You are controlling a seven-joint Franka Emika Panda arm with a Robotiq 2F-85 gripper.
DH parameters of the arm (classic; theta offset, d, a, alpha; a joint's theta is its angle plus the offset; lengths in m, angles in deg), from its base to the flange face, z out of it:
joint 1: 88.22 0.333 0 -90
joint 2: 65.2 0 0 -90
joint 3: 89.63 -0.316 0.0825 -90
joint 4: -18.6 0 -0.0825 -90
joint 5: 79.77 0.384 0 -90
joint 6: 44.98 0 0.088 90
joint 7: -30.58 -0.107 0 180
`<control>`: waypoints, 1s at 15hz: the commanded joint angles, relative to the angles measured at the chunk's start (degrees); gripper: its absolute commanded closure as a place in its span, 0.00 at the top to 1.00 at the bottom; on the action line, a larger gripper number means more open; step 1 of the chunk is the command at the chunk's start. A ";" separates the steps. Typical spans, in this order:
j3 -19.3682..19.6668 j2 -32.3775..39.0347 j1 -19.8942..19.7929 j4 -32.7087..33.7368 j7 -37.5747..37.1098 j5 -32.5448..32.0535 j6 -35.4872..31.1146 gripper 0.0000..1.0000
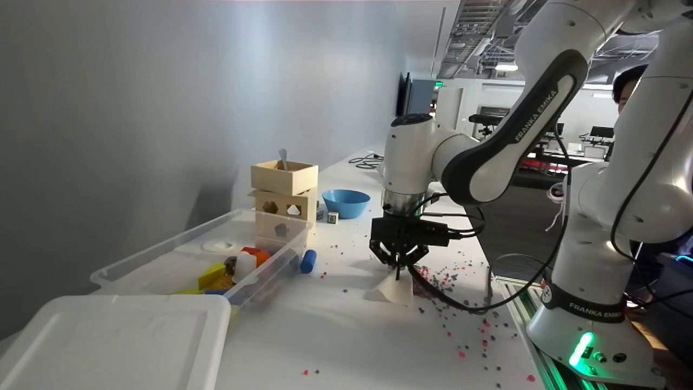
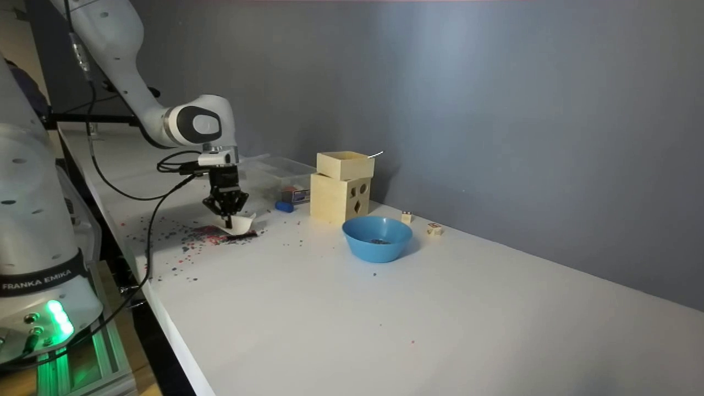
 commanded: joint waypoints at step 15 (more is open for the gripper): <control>9.23 -30.81 -8.44 0.86 2.44 6.18 6.92 0.00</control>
